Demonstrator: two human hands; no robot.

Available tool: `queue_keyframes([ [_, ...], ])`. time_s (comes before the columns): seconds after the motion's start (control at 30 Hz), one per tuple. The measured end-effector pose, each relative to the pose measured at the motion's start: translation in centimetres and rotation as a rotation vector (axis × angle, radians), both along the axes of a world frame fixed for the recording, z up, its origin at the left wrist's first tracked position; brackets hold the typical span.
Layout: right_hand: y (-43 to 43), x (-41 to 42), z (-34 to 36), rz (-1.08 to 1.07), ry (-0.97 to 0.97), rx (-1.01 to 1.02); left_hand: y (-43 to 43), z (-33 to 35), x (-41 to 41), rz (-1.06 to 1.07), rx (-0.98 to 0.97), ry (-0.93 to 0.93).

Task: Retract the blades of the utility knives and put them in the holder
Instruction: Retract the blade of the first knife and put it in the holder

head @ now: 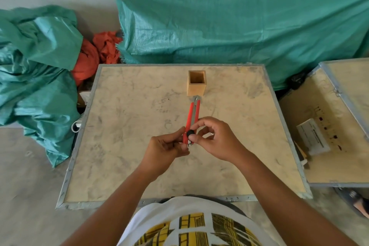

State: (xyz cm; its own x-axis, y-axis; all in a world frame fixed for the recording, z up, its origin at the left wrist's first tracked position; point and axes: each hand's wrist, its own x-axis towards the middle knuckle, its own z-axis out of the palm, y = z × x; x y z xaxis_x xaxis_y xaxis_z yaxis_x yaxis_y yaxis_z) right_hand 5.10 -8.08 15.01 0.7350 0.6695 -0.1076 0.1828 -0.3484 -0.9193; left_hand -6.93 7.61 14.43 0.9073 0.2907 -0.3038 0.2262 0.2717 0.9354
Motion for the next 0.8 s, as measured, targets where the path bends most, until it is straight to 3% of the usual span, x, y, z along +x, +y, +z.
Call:
queue_keyframes([
  [0.13,-1.4,1.0,1.0,0.074,-0.002,0.024,-1.9,0.8,0.3,0.026,-0.009,-0.040],
  [0.3,-2.7,1.6,1.6,-0.005,-0.072,0.065,-3.8,1.3,1.3,0.060,-0.001,-0.060],
  [0.5,-4.3,3.5,1.5,0.105,-0.005,0.067,-5.4,1.6,2.4,0.092,0.011,-0.072],
  [0.67,-4.6,4.3,1.3,-0.006,-0.056,0.088,-6.2,1.4,3.6,0.113,0.015,-0.049],
  [0.8,-4.5,5.9,1.1,-0.047,0.038,0.110,-6.1,1.1,4.9,0.099,0.039,-0.031],
])
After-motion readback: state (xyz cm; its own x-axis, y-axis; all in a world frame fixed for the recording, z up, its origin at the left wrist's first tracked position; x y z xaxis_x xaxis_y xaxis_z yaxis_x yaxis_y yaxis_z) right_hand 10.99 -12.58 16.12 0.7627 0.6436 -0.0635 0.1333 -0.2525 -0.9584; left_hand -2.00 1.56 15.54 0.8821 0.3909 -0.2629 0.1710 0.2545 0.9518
